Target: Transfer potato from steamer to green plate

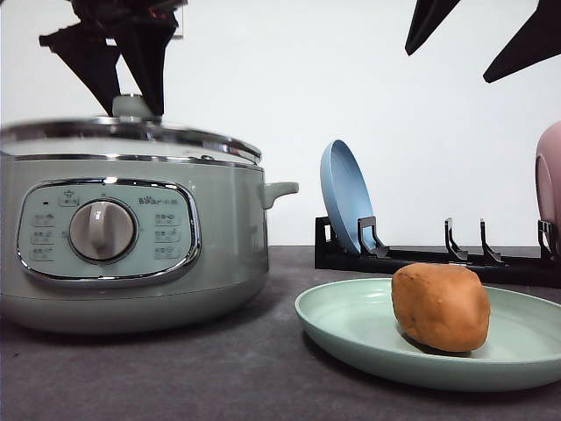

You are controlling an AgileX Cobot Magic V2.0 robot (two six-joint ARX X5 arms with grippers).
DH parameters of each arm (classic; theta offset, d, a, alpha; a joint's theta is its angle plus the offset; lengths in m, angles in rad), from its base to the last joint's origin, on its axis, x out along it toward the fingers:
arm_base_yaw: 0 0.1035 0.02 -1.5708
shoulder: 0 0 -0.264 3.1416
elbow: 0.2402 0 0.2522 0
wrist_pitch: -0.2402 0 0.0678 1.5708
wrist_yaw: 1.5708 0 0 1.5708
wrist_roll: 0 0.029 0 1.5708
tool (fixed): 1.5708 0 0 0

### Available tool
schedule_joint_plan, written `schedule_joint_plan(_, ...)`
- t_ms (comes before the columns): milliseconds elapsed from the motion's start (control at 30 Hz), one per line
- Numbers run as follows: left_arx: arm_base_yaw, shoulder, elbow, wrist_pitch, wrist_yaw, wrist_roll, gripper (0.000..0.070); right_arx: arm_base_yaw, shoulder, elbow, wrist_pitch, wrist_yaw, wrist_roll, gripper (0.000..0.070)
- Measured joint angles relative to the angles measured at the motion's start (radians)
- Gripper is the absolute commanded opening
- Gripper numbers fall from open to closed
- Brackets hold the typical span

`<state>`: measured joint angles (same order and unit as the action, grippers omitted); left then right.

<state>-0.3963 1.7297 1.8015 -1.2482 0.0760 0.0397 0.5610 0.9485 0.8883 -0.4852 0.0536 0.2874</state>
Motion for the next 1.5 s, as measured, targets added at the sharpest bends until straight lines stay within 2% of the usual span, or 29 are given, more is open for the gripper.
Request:
schedule_joint_plan(1067,-0.031,0.021,0.001,-0.008,-0.03,0.007,0.0007,0.0,0.0,0.0,0.003,0.023,-0.011,0.0581)
schedule_joint_plan(1133,-0.032,0.025,0.007,-0.014,-0.031,0.007,0.0081,0.0,0.0,0.0,0.003,0.023,-0.011,0.0581)
schedule_joint_plan(1267,-0.034,0.026,0.008,-0.015,-0.033,0.004,0.0389,0.0,0.0,0.0,0.003,0.022,-0.011,0.0581)
schedule_joint_plan(1333,-0.034,0.029,0.008,-0.016,-0.027,0.001,0.0495,0.0,0.0,0.0,0.003,0.022,-0.014,0.0581)
schedule_joint_plan(1500,-0.044,0.027,0.008,-0.013,-0.016,0.003,0.0515,0.0,0.0,0.0,0.001,0.022,-0.023,0.0581)
